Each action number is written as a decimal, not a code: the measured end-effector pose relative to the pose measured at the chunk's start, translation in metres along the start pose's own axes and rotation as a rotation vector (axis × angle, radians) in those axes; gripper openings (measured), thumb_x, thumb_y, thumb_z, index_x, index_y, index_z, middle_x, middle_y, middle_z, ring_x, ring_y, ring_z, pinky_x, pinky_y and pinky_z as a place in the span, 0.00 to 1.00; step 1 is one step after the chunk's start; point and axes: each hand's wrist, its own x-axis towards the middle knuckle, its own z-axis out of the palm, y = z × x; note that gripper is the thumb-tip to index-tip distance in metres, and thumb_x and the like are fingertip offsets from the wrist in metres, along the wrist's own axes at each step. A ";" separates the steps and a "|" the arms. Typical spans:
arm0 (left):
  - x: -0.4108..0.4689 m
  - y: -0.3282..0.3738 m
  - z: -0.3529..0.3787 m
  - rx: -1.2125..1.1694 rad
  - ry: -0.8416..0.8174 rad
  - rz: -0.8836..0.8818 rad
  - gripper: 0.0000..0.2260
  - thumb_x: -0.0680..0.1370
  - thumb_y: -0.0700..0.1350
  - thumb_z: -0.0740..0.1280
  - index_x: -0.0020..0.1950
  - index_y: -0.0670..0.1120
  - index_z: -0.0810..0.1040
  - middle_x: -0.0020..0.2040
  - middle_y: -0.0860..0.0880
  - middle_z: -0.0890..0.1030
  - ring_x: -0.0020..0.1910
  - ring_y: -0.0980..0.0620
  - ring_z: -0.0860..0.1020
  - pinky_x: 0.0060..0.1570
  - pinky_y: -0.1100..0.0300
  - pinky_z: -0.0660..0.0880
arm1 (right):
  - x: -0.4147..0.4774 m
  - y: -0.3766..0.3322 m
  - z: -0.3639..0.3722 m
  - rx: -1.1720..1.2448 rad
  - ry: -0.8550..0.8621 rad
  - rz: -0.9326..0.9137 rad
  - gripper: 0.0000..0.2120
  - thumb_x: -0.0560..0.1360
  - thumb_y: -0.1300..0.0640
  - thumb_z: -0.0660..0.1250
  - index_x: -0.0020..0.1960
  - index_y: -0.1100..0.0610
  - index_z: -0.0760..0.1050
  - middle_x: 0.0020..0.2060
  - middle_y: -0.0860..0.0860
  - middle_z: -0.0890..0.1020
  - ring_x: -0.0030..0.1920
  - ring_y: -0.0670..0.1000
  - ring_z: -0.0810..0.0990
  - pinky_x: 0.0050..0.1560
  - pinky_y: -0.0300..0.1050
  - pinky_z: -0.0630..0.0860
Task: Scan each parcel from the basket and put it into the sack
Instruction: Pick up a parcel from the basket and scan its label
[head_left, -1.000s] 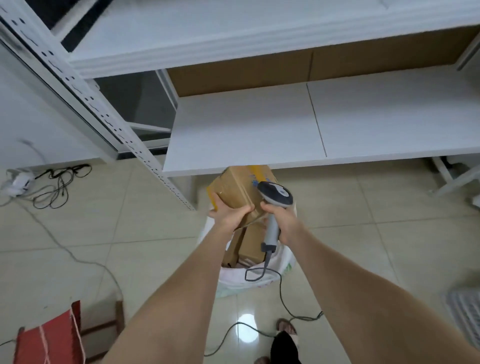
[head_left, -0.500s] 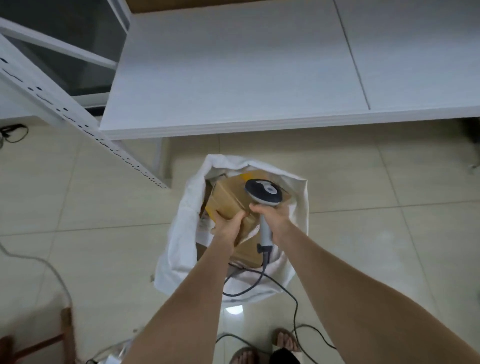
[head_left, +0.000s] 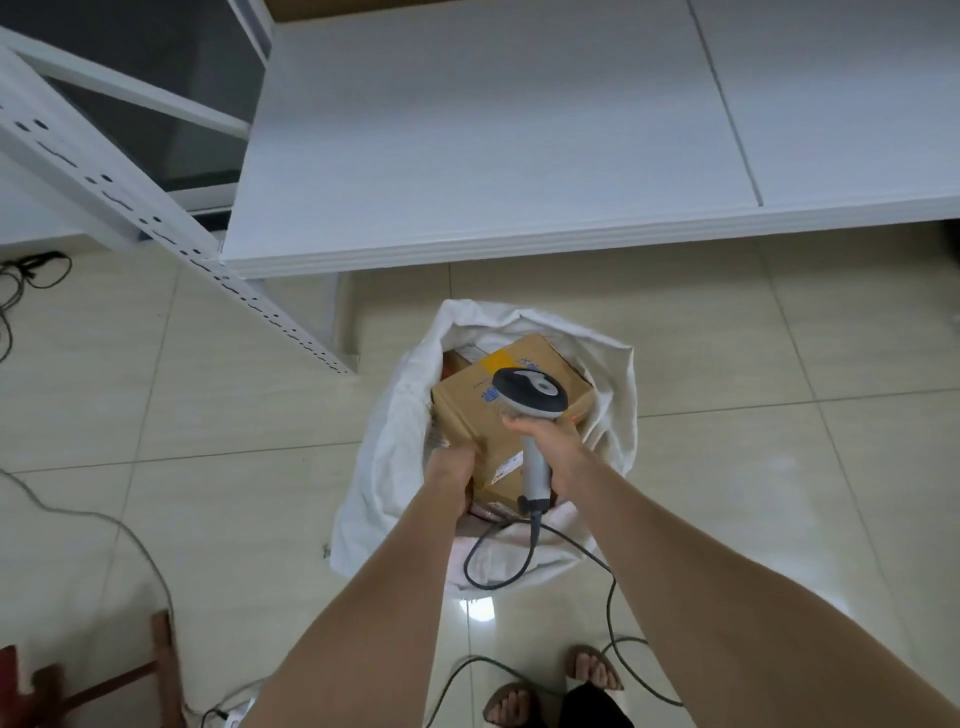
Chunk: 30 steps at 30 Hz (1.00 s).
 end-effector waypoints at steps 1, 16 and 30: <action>-0.009 0.004 -0.004 0.016 0.019 0.013 0.20 0.76 0.45 0.65 0.65 0.38 0.73 0.51 0.39 0.81 0.46 0.43 0.80 0.37 0.61 0.74 | -0.011 -0.004 -0.002 0.004 0.004 -0.001 0.22 0.72 0.61 0.75 0.64 0.61 0.76 0.57 0.55 0.79 0.57 0.55 0.75 0.55 0.49 0.72; -0.268 0.136 0.012 0.506 -0.041 0.473 0.13 0.79 0.42 0.59 0.59 0.41 0.78 0.53 0.42 0.81 0.51 0.41 0.80 0.48 0.53 0.75 | -0.251 -0.121 -0.083 0.264 0.091 -0.214 0.06 0.74 0.71 0.66 0.41 0.63 0.73 0.31 0.56 0.73 0.26 0.49 0.72 0.26 0.37 0.70; -0.527 0.103 0.239 0.691 -0.297 0.873 0.14 0.78 0.38 0.59 0.60 0.44 0.79 0.59 0.46 0.78 0.55 0.44 0.75 0.59 0.53 0.74 | -0.449 -0.134 -0.344 0.610 0.378 -0.368 0.05 0.74 0.63 0.69 0.41 0.57 0.74 0.31 0.51 0.78 0.29 0.48 0.75 0.38 0.44 0.72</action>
